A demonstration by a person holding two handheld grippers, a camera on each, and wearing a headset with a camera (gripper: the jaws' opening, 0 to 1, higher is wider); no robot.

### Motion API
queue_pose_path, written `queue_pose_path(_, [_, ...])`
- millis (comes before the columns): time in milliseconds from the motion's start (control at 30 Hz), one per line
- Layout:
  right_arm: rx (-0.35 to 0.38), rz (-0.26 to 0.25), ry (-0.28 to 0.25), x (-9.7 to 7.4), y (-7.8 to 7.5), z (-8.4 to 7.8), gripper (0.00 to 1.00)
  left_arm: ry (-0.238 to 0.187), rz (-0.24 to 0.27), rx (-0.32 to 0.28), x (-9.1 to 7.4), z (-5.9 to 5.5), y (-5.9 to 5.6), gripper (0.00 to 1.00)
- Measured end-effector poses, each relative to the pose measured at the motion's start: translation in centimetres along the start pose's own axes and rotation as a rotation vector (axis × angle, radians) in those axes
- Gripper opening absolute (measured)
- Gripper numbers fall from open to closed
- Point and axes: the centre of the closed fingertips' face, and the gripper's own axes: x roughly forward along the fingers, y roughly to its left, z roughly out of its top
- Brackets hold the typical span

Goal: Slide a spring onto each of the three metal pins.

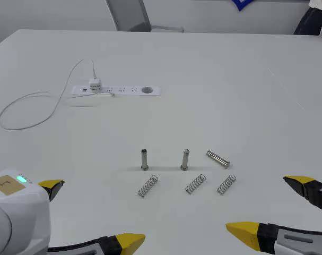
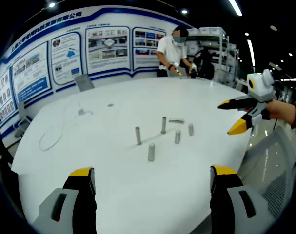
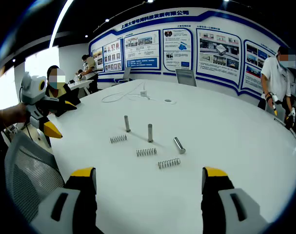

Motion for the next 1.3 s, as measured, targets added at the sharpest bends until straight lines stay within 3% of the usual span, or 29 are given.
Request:
queue_pose_path(800, [-0.046,0.014,0.059,0.6,0.5,-1.5,0.87,0.029,-0.013,0.023,0.7,-0.2,-0.1,0.99])
queue_pose_path(1300, [-0.035,0.014,0.046,0.8,-0.1,-0.8,0.77,0.022,-0.002,0.009,0.8,0.0,0.2,0.97])
